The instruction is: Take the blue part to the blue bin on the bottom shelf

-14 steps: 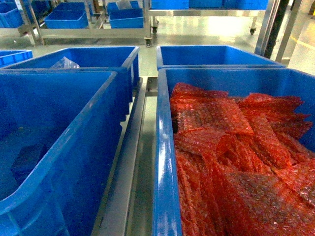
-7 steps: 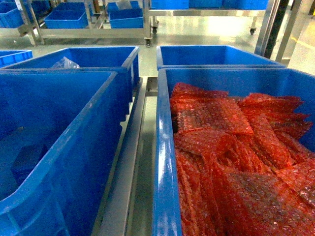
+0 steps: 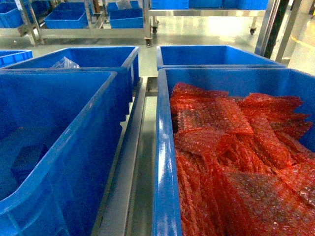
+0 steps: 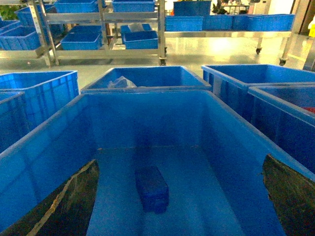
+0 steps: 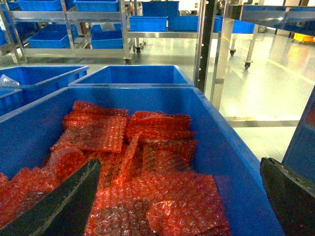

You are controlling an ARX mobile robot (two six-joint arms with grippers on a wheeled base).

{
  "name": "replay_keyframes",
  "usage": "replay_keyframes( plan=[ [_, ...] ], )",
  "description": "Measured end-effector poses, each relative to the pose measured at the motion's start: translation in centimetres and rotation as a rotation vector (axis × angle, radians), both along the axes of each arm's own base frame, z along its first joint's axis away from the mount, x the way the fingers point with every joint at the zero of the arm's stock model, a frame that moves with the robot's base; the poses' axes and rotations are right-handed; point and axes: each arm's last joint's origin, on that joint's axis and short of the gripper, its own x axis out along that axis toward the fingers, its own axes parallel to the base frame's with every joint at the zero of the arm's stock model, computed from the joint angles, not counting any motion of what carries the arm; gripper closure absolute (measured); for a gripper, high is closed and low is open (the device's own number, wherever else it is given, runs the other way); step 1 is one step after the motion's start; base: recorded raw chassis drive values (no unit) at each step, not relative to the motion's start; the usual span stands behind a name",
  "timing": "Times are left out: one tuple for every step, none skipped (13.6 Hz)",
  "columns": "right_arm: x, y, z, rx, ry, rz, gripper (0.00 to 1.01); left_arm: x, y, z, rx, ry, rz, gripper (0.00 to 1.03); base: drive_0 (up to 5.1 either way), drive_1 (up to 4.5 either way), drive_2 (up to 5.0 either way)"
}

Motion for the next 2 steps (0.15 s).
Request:
replay_keyframes(
  plan=[
    [0.00,0.00,0.00,0.000,0.000,0.000,0.03,0.00,0.00,-0.01,0.000,0.000,0.000,0.05,0.0,0.00,0.0],
    [0.00,0.00,0.00,0.000,0.000,0.000,0.03,0.00,0.00,-0.01,0.000,0.000,0.000,0.05,0.0,0.00,0.0]
  ],
)
